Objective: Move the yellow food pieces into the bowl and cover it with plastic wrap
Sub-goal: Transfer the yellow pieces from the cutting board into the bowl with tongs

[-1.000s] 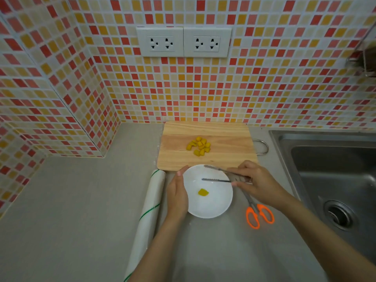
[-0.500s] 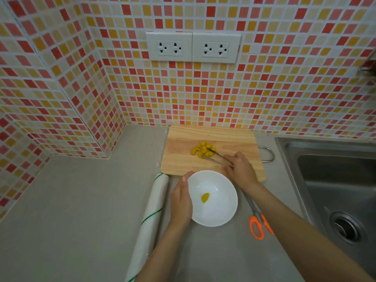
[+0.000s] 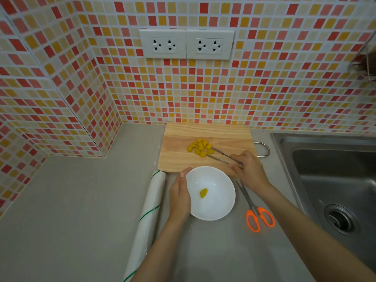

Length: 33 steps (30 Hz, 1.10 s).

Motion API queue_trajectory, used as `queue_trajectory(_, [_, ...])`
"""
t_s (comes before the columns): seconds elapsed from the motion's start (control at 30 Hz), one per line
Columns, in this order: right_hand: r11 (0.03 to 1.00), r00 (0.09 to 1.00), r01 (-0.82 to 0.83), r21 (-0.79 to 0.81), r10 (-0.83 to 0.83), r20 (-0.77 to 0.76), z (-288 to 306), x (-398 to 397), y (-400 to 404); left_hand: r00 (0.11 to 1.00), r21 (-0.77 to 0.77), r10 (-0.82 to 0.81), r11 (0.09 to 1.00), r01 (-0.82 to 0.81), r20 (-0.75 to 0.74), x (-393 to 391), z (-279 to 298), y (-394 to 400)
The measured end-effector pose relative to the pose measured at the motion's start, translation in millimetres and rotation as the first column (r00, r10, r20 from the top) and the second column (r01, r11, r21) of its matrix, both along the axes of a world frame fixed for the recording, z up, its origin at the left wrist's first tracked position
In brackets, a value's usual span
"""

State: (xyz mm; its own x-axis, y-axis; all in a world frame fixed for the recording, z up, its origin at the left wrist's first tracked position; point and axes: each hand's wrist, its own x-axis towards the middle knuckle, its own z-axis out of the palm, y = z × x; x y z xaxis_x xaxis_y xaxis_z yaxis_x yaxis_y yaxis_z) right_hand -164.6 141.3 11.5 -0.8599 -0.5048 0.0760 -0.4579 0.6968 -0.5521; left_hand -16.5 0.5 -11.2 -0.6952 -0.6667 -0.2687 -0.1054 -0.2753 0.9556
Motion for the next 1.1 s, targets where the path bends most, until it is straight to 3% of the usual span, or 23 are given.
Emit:
queue_trajectory(0.13, [0.995,0.998,-0.003,0.102,-0.003,0.064,-4.6,-7.6,-3.6,1.000,-0.020,-0.012,1.000,0.012,-0.004,0.1,-3.1,1.1])
queue_trajectory(0.37, [0.980,0.999,0.010,0.198,-0.016,0.032,-4.2,-19.3,-31.1,1.000,-0.017,-0.021,1.000,0.021,-0.003,0.8,-1.3,1.4])
queue_trajectory(0.67, [0.992,0.998,0.070,0.106,-0.069,-0.007,-0.9,-19.1,-35.6,1.000,-0.013,-0.028,1.000,0.028,0.013,0.6,-0.4,1.0])
queue_trajectory(0.83, [0.999,0.998,0.021,0.037,-0.019,-0.061,16.8,-4.2,-21.2,0.999,-0.010,-0.031,0.999,0.031,0.009,1.2,-0.4,0.8])
queue_trajectory(0.97, [0.987,0.989,-0.151,-0.046,0.150,-0.013,32.2,22.5,5.7,0.999,-0.020,-0.037,0.999,0.037,0.006,0.9,0.0,0.3])
queue_trajectory(1.1, [0.911,0.897,-0.408,0.066,0.386,0.213,43.7,34.6,29.6,0.998,-0.045,-0.056,0.997,0.056,0.007,0.9,0.6,-0.2])
